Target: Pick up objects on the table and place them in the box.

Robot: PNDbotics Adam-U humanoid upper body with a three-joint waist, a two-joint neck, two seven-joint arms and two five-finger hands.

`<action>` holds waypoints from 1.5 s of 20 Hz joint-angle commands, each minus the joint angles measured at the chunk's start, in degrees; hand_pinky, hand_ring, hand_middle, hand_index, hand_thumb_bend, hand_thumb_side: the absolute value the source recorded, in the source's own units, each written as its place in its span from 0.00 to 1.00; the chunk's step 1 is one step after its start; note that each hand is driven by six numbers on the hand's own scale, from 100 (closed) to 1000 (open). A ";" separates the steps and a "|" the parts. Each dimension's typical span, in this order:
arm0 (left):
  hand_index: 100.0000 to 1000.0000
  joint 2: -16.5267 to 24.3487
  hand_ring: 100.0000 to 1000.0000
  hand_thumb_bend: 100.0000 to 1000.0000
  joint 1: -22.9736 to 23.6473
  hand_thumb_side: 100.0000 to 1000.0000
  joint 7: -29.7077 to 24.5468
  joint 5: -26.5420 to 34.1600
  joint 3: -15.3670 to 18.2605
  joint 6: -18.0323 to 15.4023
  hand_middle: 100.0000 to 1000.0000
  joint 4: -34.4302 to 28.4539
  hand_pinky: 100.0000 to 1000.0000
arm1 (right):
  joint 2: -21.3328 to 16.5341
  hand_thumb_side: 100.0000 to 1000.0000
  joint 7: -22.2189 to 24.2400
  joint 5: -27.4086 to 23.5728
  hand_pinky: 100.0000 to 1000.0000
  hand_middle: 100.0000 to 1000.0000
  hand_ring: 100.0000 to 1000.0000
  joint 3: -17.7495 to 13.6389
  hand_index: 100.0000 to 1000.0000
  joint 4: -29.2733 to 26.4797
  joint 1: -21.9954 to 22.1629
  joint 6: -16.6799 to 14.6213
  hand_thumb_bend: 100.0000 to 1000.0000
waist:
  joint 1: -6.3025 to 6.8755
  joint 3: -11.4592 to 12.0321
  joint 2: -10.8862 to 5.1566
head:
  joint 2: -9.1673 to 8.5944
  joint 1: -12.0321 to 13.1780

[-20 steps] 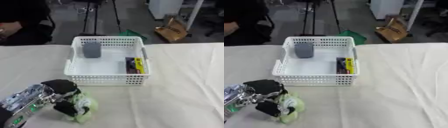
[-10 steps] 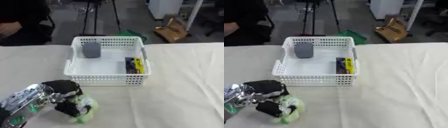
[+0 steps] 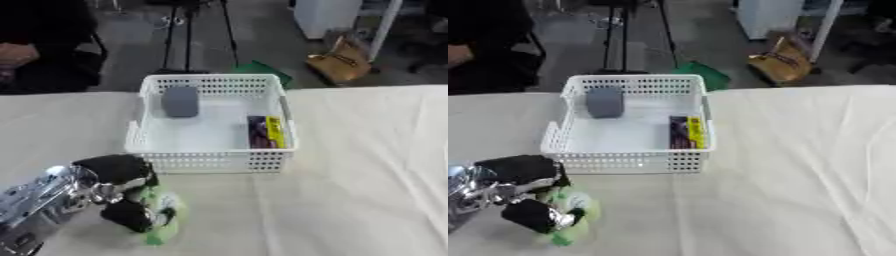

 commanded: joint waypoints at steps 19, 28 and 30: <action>0.42 6.70 0.38 0.00 -6.40 0.72 -2.42 5.75 11.21 5.48 0.26 -10.81 0.13 | -3.01 1.00 -0.41 -0.80 0.78 0.81 0.86 -0.14 0.81 -1.04 -0.62 -0.09 0.00 | 1.37 -1.30 -2.42 | -0.32 0.86; 0.42 2.85 0.38 0.00 -13.06 0.72 -0.81 4.28 11.80 5.00 0.25 0.27 0.11 | -3.58 1.00 0.13 -1.43 0.78 0.81 0.86 0.44 0.81 -1.04 -1.56 -0.50 0.00 | 2.08 -2.68 -2.54 | -0.64 2.51; 0.42 1.49 0.37 0.00 -14.68 0.72 0.32 3.72 12.09 4.56 0.25 3.34 0.10 | -3.65 1.00 0.23 -1.55 0.78 0.81 0.86 0.53 0.81 -1.04 -1.81 -0.57 0.00 | 2.29 -3.00 -2.54 | -0.86 2.74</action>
